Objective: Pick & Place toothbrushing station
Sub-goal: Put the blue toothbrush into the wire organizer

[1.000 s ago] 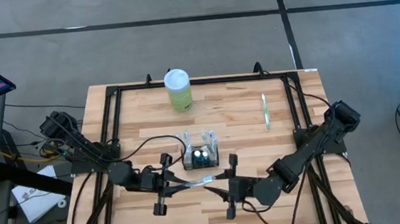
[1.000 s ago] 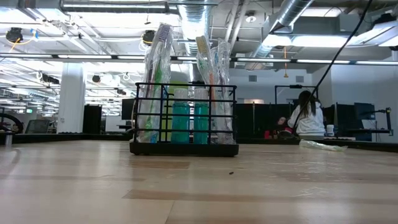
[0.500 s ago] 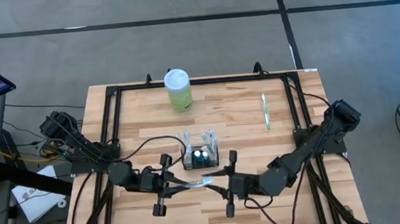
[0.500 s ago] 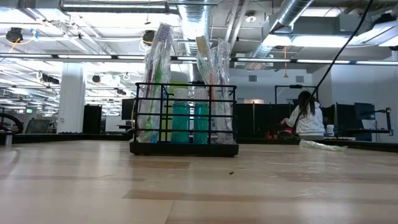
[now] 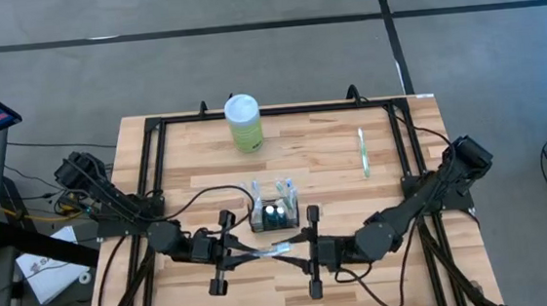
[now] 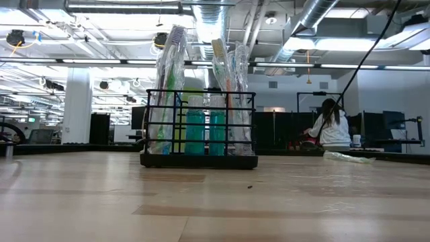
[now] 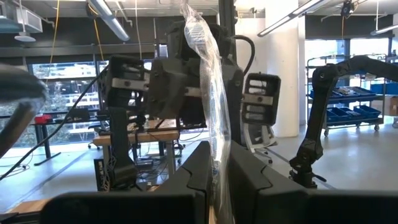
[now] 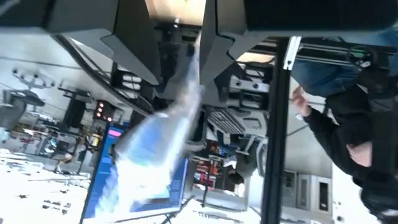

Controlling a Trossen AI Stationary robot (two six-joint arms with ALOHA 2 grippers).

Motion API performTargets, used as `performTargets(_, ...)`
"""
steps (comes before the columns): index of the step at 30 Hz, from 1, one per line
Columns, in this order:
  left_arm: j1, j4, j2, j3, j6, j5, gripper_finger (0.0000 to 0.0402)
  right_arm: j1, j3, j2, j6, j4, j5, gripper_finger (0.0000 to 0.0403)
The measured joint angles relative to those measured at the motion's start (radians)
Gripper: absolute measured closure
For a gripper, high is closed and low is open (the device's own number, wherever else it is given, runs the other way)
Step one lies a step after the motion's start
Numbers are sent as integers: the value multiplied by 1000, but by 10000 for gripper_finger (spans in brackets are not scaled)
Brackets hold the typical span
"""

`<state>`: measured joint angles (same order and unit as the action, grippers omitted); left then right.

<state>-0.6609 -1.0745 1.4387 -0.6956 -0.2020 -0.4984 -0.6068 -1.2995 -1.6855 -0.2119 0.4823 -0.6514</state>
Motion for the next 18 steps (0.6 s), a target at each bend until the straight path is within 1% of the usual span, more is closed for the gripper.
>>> performTargets(4, 0, -5, 0, 0, 0, -5, 383, 9, 0, 0, 0, 30, 14, 300)
performTargets(7, 0, 3, 0, 0, -2, -3, 383, 10, 0, 0, 4, 27, 82, 300)
performTargets(15, 0, 1, 0, 0, -3, 0, 383, 9, 0, 0, -4, 56, 97, 300)
performTargets(18, 0, 1, 0, 0, -3, -1, 383, 17, 0, 0, -6, 68, 124, 300)
